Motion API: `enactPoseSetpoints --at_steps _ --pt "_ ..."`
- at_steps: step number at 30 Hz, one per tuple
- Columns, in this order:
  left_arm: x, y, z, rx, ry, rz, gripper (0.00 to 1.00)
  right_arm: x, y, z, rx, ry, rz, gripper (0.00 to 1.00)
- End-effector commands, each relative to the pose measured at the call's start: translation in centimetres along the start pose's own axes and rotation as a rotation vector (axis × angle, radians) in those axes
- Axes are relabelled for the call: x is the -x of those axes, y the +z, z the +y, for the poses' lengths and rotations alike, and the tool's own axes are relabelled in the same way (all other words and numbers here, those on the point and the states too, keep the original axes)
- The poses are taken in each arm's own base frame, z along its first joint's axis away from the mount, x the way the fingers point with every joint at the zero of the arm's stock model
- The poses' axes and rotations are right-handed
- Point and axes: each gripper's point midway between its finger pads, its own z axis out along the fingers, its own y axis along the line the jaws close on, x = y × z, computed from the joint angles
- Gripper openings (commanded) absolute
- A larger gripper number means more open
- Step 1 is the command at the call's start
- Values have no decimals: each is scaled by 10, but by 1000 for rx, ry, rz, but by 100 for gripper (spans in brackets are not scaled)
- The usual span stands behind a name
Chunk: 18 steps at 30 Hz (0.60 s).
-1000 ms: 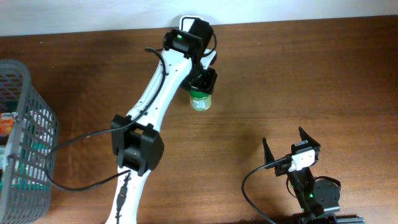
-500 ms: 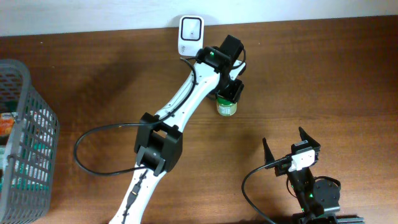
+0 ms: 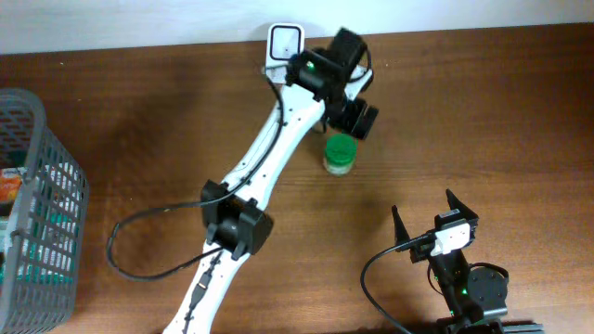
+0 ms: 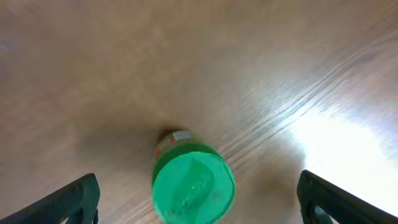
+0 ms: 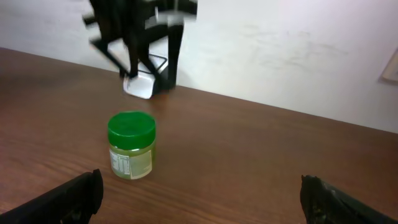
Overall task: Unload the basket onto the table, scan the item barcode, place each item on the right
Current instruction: 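Carry the green-lidded jar to the table center and release it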
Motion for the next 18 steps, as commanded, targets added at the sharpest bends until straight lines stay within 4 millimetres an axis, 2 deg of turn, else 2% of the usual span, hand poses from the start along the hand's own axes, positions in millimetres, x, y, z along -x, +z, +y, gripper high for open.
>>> enactPoseSetpoints --at_steps 1,3,4,7,13,15,18 --pt "32 -99 9 11 -6 -217 99 -3 0 2 7 4 4 98" --pt "31 -136 22 26 -30 -272 99 -3 0 2 7 4 4 98" --pt "29 -149 29 34 -45 -284 99 -3 0 2 7 4 4 98" --pt "12 -201 70 81 -129 -325 99 -3 0 2 7 4 4 98" --pt "-46 -320 166 234 -357 -471 99 -3 0 2 7 4 4 98" --pt "-65 -352 192 290 -425 -526 99 -3 0 2 7 4 4 99" --pt "-93 -387 223 359 -534 -588 96 -3 0 2 7 4 4 98"
